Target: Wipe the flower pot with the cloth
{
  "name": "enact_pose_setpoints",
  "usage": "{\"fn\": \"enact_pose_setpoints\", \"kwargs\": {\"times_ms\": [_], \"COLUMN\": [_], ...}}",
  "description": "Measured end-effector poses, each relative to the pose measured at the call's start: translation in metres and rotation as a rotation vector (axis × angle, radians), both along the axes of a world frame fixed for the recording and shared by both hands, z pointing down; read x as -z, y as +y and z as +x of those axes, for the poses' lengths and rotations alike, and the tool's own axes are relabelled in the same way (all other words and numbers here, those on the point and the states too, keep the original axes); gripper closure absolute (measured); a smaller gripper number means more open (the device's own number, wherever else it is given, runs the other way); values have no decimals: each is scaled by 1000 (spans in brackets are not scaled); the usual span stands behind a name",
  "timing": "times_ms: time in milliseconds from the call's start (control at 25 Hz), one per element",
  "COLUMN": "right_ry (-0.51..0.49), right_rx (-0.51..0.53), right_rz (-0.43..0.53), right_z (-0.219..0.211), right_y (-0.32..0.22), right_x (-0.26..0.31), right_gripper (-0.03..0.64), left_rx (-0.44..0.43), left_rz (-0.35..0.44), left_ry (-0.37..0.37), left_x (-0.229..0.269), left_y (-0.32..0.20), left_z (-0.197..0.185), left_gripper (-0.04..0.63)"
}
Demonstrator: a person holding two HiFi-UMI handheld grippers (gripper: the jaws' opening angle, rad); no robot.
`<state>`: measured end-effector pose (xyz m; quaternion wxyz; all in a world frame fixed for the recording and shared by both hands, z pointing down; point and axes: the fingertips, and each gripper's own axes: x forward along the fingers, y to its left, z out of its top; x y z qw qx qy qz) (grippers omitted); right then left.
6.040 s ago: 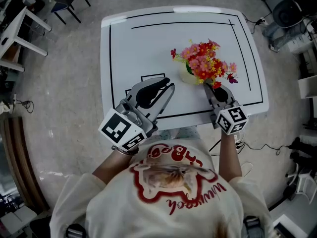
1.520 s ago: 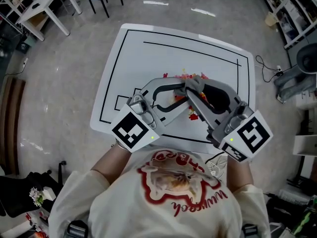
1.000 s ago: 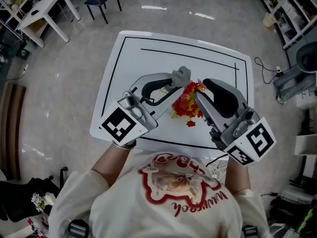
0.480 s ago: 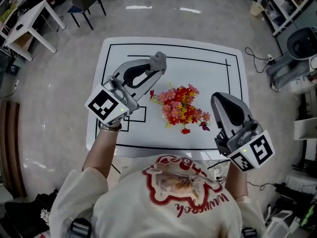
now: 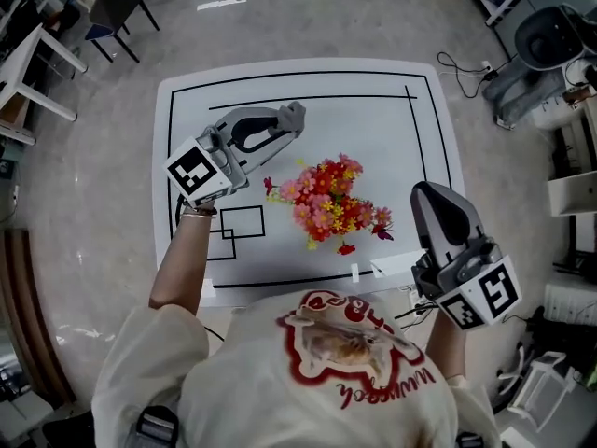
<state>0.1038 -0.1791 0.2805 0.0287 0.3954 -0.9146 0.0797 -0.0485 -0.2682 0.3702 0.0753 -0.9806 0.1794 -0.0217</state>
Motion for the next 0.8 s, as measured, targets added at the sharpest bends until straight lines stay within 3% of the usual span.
{"fn": "enact_pose_setpoints", "kwargs": {"times_ms": [520, 800], "right_ry": [8, -8], "right_rx": [-96, -137], "right_rz": [-39, -64], "right_z": [4, 9], "right_y": [10, 11], "right_x": [-10, -15], "right_gripper": [615, 615], "left_rx": [-218, -292], "left_rz": [-145, -171], "left_ry": [-55, -126], "left_x": [-74, -106], "left_y": [0, 10], "left_z": [30, 40], "left_gripper": [523, 523]}}
